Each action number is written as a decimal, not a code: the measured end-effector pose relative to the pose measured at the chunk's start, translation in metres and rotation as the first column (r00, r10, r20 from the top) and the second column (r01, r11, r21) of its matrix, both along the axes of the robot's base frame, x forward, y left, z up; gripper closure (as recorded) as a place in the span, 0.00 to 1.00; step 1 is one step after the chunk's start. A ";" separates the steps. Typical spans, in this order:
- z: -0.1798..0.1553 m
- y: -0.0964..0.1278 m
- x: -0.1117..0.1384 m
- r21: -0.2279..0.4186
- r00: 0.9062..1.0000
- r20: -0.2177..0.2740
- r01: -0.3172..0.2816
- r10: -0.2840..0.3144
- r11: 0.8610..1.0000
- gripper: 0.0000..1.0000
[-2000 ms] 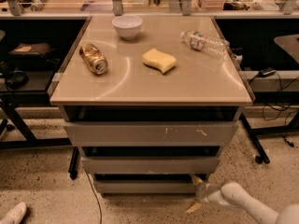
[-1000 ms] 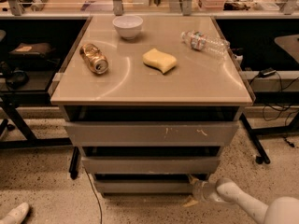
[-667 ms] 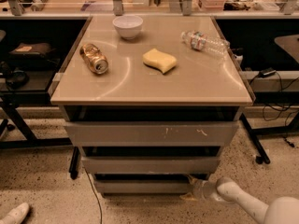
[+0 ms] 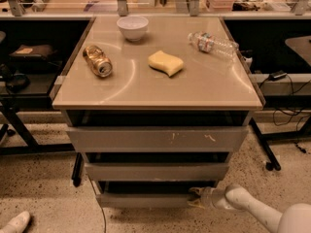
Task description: Open bottom drawer
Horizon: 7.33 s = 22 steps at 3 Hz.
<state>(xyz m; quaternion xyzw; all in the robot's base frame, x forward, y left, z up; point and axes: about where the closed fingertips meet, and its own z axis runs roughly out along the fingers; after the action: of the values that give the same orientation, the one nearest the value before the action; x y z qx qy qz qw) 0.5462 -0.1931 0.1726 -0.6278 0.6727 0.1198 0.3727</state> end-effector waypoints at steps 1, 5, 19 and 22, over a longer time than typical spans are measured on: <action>0.000 0.000 0.000 0.000 1.000 0.000 0.000 0.000 1.000 0.88; -0.004 -0.013 -0.033 0.021 0.998 -0.054 -0.018 0.019 1.000 0.66; 0.014 -0.046 -0.135 0.023 0.982 -0.158 -0.098 0.100 0.995 0.57; 0.014 -0.046 -0.135 0.023 0.982 -0.158 -0.098 0.100 0.995 0.00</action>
Offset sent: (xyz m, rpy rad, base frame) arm 0.0000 0.0000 0.0000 0.0000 0.0000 0.0000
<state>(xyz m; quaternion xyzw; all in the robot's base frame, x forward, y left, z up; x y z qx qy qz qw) 0.4116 -0.2393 0.1866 -0.6461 0.6674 0.1930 0.3159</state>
